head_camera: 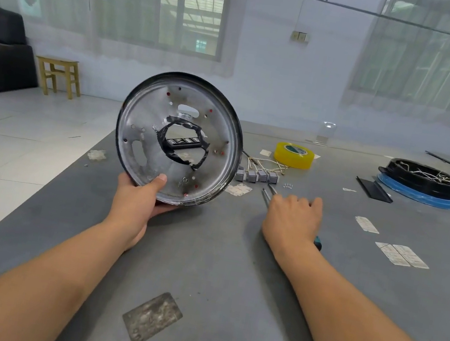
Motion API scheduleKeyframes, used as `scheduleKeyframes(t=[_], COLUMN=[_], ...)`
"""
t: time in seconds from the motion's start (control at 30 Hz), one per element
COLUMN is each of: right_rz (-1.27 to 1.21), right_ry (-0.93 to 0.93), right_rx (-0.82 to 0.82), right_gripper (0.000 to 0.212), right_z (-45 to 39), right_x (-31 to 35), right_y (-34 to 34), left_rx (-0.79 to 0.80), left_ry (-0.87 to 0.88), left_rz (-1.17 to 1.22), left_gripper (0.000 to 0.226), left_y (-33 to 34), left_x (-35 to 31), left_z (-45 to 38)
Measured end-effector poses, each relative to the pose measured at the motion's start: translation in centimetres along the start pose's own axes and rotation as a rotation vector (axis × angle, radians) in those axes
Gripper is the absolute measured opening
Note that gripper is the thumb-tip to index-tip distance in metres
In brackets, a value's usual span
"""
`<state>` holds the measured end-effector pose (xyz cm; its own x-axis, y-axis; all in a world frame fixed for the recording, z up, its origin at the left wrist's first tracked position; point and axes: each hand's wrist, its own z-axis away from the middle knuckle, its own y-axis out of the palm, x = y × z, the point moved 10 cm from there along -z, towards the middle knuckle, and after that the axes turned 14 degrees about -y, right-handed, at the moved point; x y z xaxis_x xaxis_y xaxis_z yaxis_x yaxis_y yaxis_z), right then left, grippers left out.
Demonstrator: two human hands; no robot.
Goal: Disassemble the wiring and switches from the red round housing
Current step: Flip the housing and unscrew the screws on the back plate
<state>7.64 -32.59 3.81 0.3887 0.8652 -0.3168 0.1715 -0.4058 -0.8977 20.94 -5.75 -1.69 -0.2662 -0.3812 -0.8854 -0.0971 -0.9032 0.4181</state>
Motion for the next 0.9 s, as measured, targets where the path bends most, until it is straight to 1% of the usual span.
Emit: scheduleKeyframes(t=[0.07, 0.13, 0.2, 0.23, 0.27, 0.3, 0.37, 0.4, 0.43, 0.5, 0.6, 0.7, 0.77, 0.83, 0.9], right_rz=[0.024, 0.043, 0.015, -0.057, -0.182, -0.370, -0.827, -1.008, -1.134, -1.283, -1.462, -1.747, -1.880, -1.915, -1.848], right_ry=[-0.007, -0.006, -0.009, -0.012, -0.019, -0.022, 0.018, 0.032, 0.038, 0.066, 0.134, 0.087, 0.049, 0.061, 0.080], right_rx=[0.006, -0.036, -0.150, -0.219, -0.281, -0.326, -0.354, -0.365, -0.394, -0.440, -0.342, -0.250, -0.213, -0.221, -0.222], right_gripper=[0.019, 0.020, 0.025, 0.031, 0.039, 0.045, 0.053, 0.054, 0.053, 0.049, 0.060, 0.058, 0.060, 0.062, 0.056], right_z=[-0.2, -0.3, -0.2, 0.1, 0.3, 0.5, 0.5, 0.3, 0.1, -0.1, -0.5, -1.0, -1.3, -1.4, -1.3], right_x=[0.1, 0.2, 0.7, 1.2, 1.7, 2.3, 3.2, 3.9, 4.6, 5.9, 7.9, 9.8, 10.3, 10.0, 9.6], right_y=[0.1, -0.4, -1.4, -1.9, -2.2, -2.3, -1.8, -1.6, -1.7, -2.1, -0.7, 0.6, 0.5, 0.4, 0.6], left_rx=[0.036, 0.063, 0.091, 0.105, 0.114, 0.120, 0.137, 0.146, 0.154, 0.157, 0.145, 0.164, 0.164, 0.151, 0.141], left_ry=[-0.020, -0.038, -0.051, -0.057, -0.062, -0.066, -0.076, -0.084, -0.093, -0.114, -0.178, -0.253, -0.275, -0.277, -0.274], left_rz=[-0.019, -0.023, -0.027, -0.032, -0.037, -0.041, -0.045, -0.044, -0.040, -0.027, 0.003, -0.005, -0.009, -0.010, -0.002], left_gripper=[0.045, 0.046, 0.047, 0.047, 0.047, 0.046, 0.044, 0.043, 0.040, 0.037, 0.034, 0.025, 0.020, 0.017, 0.016], left_y=[0.3, 0.4, 0.5, 0.6, 0.5, 0.3, 0.1, -0.1, -0.2, -0.7, -1.7, -2.2, -2.6, -3.1, -3.6], left_x=[0.1, 0.2, 0.3, 0.4, 0.4, 0.5, 0.6, 0.7, 0.7, 0.5, 0.4, 0.3, 0.2, 0.0, -0.3], left_z=[-0.1, -0.3, -0.4, -0.5, -0.5, -0.5, -0.6, -0.6, -0.6, -0.8, -1.1, -1.2, -1.2, -1.2, -1.2])
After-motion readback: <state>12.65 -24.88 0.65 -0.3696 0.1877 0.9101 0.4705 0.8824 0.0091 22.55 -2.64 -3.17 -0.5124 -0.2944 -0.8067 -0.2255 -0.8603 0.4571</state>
